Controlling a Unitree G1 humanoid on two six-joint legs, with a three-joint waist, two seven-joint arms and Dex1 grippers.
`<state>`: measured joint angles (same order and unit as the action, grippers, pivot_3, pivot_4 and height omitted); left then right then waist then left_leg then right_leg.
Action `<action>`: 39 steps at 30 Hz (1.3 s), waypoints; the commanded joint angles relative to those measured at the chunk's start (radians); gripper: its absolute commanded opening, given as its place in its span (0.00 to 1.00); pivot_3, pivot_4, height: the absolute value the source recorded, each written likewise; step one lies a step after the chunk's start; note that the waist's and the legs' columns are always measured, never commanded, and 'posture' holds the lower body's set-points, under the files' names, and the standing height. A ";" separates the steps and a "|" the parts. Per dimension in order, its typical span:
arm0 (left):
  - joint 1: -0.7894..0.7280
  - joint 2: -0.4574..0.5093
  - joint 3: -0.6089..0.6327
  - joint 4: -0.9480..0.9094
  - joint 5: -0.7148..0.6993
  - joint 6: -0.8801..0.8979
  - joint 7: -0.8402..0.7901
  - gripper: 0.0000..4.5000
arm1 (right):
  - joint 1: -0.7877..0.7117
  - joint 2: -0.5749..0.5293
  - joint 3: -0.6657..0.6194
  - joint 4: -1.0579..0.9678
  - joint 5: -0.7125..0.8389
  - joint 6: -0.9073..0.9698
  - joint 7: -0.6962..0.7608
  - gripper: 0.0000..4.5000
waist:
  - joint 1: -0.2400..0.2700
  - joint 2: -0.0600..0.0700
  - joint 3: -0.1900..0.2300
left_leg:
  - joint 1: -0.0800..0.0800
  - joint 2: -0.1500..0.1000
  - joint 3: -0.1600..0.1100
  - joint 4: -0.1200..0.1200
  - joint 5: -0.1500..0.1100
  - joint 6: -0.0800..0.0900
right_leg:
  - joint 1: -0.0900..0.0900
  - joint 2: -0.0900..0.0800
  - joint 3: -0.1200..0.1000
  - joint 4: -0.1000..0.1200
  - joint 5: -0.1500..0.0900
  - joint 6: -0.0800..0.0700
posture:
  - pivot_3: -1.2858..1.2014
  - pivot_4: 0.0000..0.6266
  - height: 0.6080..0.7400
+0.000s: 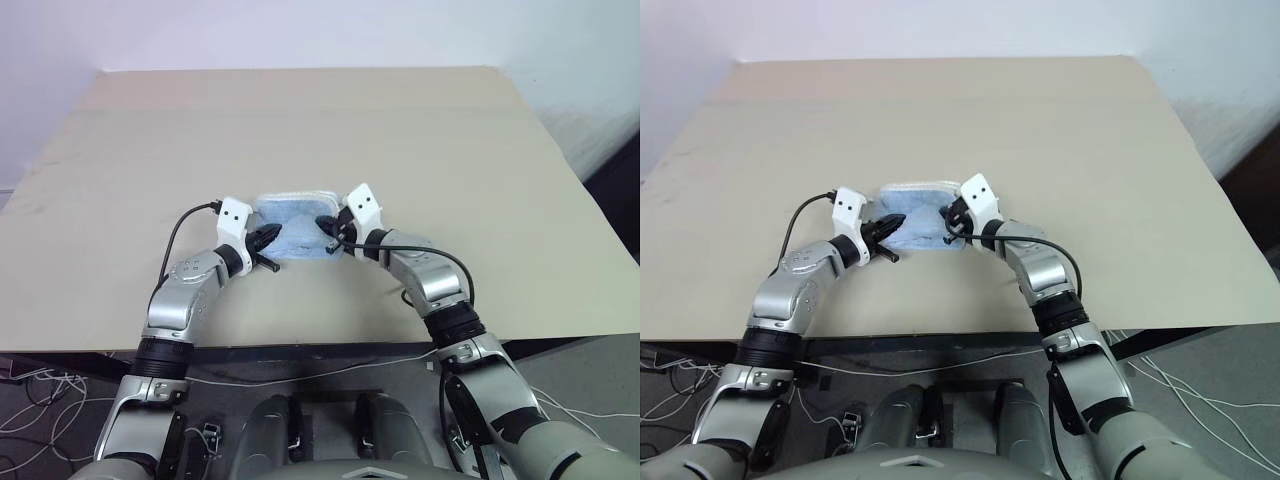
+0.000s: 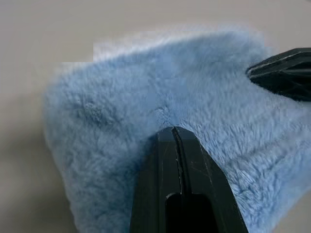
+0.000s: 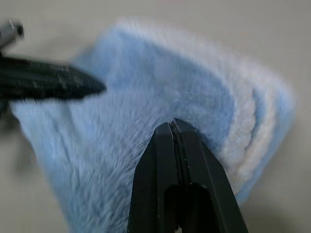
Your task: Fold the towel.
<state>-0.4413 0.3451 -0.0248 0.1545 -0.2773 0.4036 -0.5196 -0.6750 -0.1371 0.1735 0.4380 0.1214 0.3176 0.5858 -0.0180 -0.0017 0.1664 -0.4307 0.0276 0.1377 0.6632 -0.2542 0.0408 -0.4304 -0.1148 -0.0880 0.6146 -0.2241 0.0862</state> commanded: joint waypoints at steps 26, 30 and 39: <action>0.212 0.238 0.216 -0.125 0.010 -0.188 -0.098 0.00 | -0.039 -0.076 -0.339 -0.123 0.461 0.560 0.087 0.96 | -0.001 0.000 0.000 | -0.010 0.000 -0.001 -0.001 -0.002 -0.004 | -0.013 -0.006 0.001 0.001 0.002 -0.003 | 0.52 0.24 1.00; 0.217 0.234 0.216 -0.127 0.019 -0.188 -0.105 0.00 | -0.053 -0.051 -0.335 -0.073 0.465 0.610 0.061 0.99 | -0.003 0.000 0.000 | -0.011 0.000 -0.001 -0.001 -0.002 -0.004 | -0.014 -0.006 0.001 0.001 0.002 -0.003 | 0.52 0.24 1.00; 0.209 0.223 0.207 -0.139 0.018 -0.187 -0.107 0.00 | -0.112 0.015 -0.336 0.084 0.445 0.626 0.008 0.99 | -0.019 0.000 -0.001 | -0.011 0.001 -0.001 -0.001 -0.001 -0.003 | -0.013 -0.004 0.001 0.001 0.002 -0.003 | 0.52 0.24 1.00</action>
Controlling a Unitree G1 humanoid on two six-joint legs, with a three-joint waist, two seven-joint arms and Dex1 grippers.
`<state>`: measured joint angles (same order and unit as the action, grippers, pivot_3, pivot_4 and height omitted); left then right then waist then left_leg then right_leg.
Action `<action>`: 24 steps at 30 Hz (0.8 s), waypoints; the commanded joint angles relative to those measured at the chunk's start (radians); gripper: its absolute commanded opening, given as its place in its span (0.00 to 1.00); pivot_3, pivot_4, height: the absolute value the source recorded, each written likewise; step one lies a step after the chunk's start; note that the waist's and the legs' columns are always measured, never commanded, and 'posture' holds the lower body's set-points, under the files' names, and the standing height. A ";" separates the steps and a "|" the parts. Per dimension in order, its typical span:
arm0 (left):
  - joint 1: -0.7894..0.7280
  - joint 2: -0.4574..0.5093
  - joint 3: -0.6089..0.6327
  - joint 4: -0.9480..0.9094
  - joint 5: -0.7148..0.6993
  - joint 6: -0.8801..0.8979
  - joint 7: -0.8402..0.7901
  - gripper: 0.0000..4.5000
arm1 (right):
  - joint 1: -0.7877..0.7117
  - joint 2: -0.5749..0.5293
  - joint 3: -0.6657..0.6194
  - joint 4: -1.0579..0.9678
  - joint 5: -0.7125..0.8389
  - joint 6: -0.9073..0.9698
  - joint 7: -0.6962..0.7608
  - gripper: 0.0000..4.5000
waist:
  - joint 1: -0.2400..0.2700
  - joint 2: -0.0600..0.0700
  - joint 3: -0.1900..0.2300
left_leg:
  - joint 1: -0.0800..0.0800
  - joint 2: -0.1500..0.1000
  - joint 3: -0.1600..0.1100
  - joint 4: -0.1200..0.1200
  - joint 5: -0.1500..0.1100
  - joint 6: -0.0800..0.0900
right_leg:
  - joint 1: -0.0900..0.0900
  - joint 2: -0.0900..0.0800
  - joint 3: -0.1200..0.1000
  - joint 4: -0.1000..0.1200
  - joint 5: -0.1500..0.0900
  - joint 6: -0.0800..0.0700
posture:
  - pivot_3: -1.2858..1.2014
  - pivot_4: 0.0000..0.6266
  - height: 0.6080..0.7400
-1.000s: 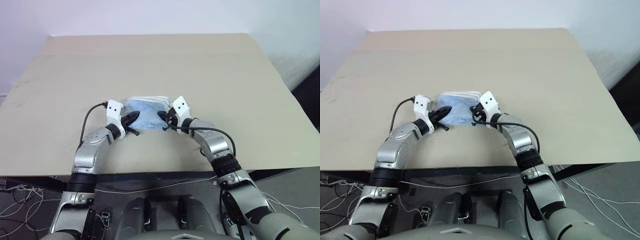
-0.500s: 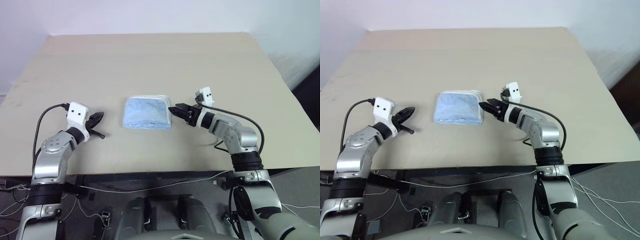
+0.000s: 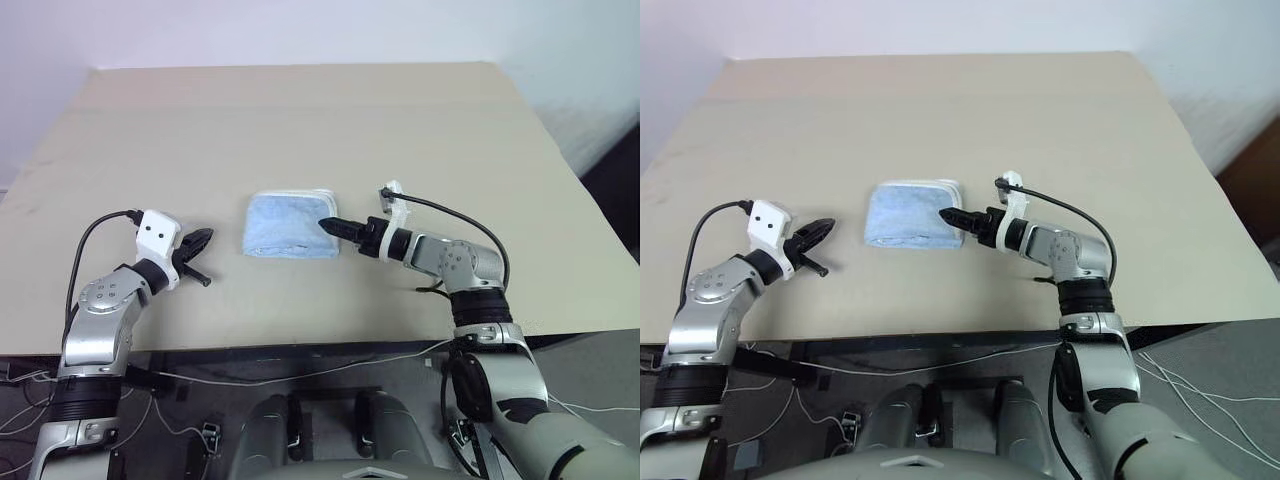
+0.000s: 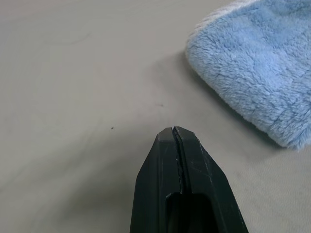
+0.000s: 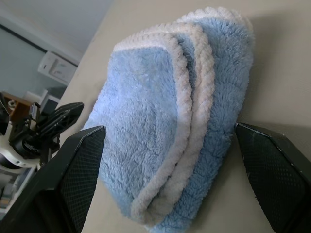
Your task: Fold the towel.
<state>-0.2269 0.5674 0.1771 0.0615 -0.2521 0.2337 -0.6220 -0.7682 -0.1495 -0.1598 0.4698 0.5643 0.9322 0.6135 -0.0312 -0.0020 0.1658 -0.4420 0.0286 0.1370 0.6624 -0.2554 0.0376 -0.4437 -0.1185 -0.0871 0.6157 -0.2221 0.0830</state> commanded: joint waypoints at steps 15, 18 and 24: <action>0.025 -0.025 -0.009 -0.097 0.003 -0.005 0.009 0.00 | -0.091 0.126 -0.046 0.166 0.015 0.018 -0.054 0.63 | -0.036 -0.001 -0.001 | 0.000 0.004 0.001 0.000 0.003 0.000 | 0.001 0.009 0.000 0.000 0.000 0.000 | 0.52 0.24 1.00; 0.029 -0.027 -0.010 -0.101 0.002 -0.004 0.010 0.00 | -0.091 0.125 -0.046 0.165 0.017 0.020 -0.047 0.40 | -0.035 -0.002 -0.002 | 0.000 0.003 0.001 0.000 0.003 0.000 | 0.001 0.008 0.000 0.000 0.000 0.000 | 0.52 0.24 1.00; 0.029 -0.026 -0.014 -0.104 0.001 -0.002 0.011 0.00 | -0.089 0.126 -0.059 0.156 0.026 0.024 -0.042 0.00 | -0.037 -0.003 -0.002 | 0.002 0.004 0.001 0.000 0.003 0.000 | 0.002 0.008 0.000 0.001 0.000 0.000 | 0.52 0.24 1.00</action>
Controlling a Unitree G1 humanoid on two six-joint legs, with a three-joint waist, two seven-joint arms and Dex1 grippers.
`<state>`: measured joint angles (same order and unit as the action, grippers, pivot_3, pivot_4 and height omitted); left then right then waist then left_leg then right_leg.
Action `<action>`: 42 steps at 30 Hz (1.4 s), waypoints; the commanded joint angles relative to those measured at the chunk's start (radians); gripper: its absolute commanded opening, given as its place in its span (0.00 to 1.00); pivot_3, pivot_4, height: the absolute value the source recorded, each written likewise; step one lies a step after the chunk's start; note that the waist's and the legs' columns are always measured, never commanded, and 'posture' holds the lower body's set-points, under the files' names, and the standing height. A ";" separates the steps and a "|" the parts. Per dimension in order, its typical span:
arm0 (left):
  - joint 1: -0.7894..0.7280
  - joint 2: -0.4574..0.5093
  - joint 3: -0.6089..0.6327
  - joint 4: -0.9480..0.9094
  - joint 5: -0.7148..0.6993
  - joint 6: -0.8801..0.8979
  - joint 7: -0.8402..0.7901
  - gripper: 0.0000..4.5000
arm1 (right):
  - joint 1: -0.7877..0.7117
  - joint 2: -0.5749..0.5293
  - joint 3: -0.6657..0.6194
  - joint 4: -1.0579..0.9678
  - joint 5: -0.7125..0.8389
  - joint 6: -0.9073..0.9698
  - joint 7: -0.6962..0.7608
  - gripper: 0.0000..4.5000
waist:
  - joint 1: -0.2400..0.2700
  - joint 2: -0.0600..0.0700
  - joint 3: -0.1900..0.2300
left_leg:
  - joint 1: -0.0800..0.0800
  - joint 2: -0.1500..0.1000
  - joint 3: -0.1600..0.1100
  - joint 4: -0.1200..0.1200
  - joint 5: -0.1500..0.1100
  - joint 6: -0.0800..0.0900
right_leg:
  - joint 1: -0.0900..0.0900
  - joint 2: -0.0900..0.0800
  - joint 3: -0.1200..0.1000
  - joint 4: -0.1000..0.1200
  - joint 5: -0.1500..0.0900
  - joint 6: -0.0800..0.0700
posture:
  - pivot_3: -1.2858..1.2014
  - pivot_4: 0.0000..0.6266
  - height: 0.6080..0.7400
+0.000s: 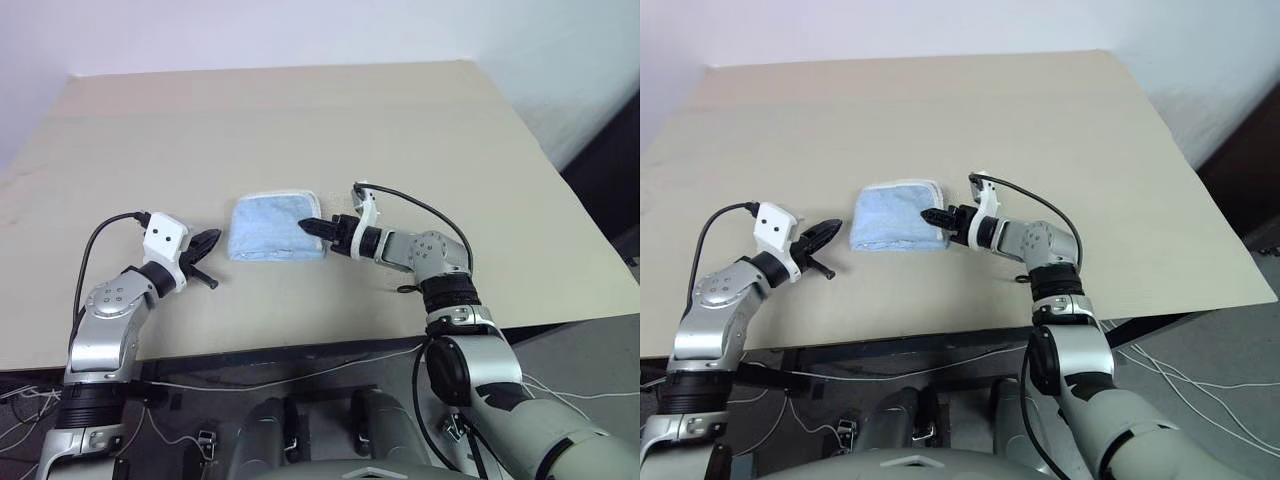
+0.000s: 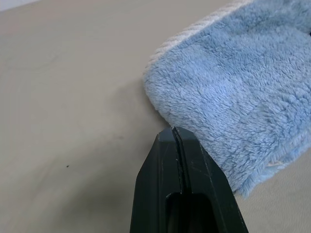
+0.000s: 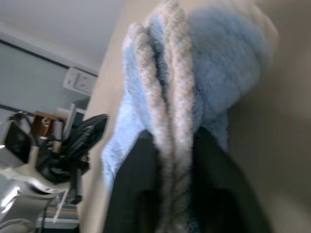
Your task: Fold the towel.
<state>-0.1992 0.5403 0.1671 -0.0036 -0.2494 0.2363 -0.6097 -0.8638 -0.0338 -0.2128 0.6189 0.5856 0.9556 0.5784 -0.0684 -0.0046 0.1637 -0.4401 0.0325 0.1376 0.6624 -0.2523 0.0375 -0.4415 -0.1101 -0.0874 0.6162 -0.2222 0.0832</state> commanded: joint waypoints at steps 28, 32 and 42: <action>-0.086 -0.036 -0.092 0.059 0.019 -0.042 -0.041 0.00 | -0.037 -0.416 -0.606 0.177 0.130 -0.393 -0.646 0.00 | 0.046 0.002 0.002 | -0.002 -0.002 0.002 0.001 0.000 0.001 | -0.001 -0.002 0.000 -0.001 0.000 0.001 | 0.52 0.24 1.00; -0.089 -0.039 -0.099 0.071 0.023 -0.047 -0.048 0.00 | 0.004 -0.392 -0.600 0.101 0.148 -0.352 -0.687 0.00 | 0.046 0.003 0.002 | -0.002 -0.002 0.002 0.001 0.000 0.001 | -0.001 -0.001 0.000 0.000 0.000 0.001 | 0.52 0.24 1.00; -0.097 -0.055 -0.114 0.087 0.026 -0.054 -0.049 0.00 | 0.034 -0.387 -0.599 0.029 0.189 -0.315 -0.717 0.32 | 0.051 0.003 0.002 | -0.002 -0.002 0.002 0.002 0.000 0.001 | 0.000 -0.002 0.000 -0.001 0.001 0.002 | 0.52 0.24 1.00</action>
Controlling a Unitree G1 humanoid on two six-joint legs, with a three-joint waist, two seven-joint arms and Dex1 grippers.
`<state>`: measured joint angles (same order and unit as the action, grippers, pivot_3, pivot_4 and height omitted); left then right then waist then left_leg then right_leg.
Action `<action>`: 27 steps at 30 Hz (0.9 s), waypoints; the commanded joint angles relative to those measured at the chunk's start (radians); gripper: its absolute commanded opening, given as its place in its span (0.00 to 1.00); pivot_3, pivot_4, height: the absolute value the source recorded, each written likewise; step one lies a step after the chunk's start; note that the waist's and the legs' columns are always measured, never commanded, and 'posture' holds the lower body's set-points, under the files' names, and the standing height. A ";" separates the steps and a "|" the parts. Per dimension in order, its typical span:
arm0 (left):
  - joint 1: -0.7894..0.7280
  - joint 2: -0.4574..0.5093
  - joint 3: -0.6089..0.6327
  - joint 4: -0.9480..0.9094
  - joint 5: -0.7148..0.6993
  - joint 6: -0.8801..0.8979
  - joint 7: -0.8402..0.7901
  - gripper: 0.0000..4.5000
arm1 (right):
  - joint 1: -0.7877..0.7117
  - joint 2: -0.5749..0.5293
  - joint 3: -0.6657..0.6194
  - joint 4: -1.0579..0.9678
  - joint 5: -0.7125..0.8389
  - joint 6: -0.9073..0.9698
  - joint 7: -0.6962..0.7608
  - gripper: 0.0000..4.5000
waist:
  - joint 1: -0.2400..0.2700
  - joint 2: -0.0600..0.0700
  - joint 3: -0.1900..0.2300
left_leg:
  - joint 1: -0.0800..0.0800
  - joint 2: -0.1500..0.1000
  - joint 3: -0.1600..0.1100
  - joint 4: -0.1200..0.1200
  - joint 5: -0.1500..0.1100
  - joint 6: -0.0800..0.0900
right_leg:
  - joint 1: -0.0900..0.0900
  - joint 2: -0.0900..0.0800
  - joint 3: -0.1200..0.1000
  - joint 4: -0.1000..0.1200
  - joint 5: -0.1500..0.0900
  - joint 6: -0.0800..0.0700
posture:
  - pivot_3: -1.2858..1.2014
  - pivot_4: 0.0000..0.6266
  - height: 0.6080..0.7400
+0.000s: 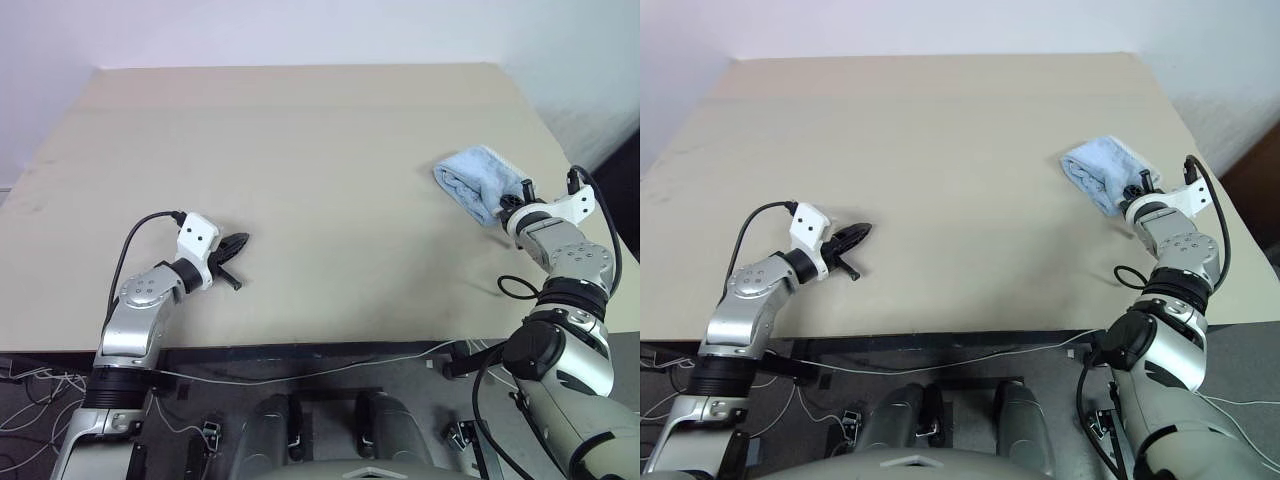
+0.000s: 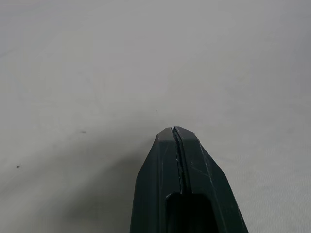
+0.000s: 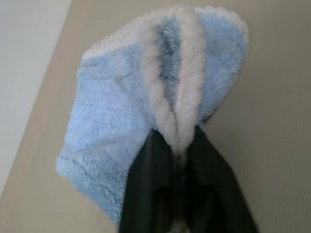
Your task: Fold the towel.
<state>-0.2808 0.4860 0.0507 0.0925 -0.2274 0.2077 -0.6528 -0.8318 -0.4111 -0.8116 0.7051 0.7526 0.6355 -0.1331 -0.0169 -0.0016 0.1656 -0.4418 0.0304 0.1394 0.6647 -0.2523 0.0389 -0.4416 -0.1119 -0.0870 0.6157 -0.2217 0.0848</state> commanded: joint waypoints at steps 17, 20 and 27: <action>-0.052 -0.062 0.017 0.054 0.012 -0.045 0.055 0.00 | 0.182 -0.058 0.330 -0.470 -0.183 -0.049 0.100 1.00 | 0.000 0.001 0.000 | 0.000 0.000 0.000 0.001 0.000 0.000 | 0.000 0.000 0.000 0.001 0.000 0.000 | 0.52 0.24 1.00; -0.073 -0.080 0.028 0.099 0.022 -0.064 0.102 0.00 | 0.236 -0.105 0.519 -0.529 -0.349 -0.128 0.180 1.00 | -0.001 0.001 0.000 | 0.000 0.000 -0.001 0.001 0.000 0.000 | 0.000 0.000 0.000 0.001 0.000 0.000 | 0.52 0.24 1.00; -0.047 -0.074 0.061 0.112 0.009 -0.088 0.125 0.00 | 0.288 -0.075 0.738 -0.597 -0.480 -0.270 0.375 1.00 | 0.000 0.001 0.000 | 0.000 0.000 0.000 0.001 0.000 0.000 | 0.000 0.000 0.000 0.001 0.000 0.001 | 0.52 0.24 1.00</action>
<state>-0.3410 0.4011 0.0786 0.2277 -0.2083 0.1435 -0.5285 -0.5477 -0.4880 -0.1161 0.1754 0.2983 0.4255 0.1782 -0.0171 -0.0010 0.1658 -0.4416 0.0306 0.1390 0.6660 -0.2521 0.0388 -0.4414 -0.1115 -0.0870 0.6164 -0.2219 0.0855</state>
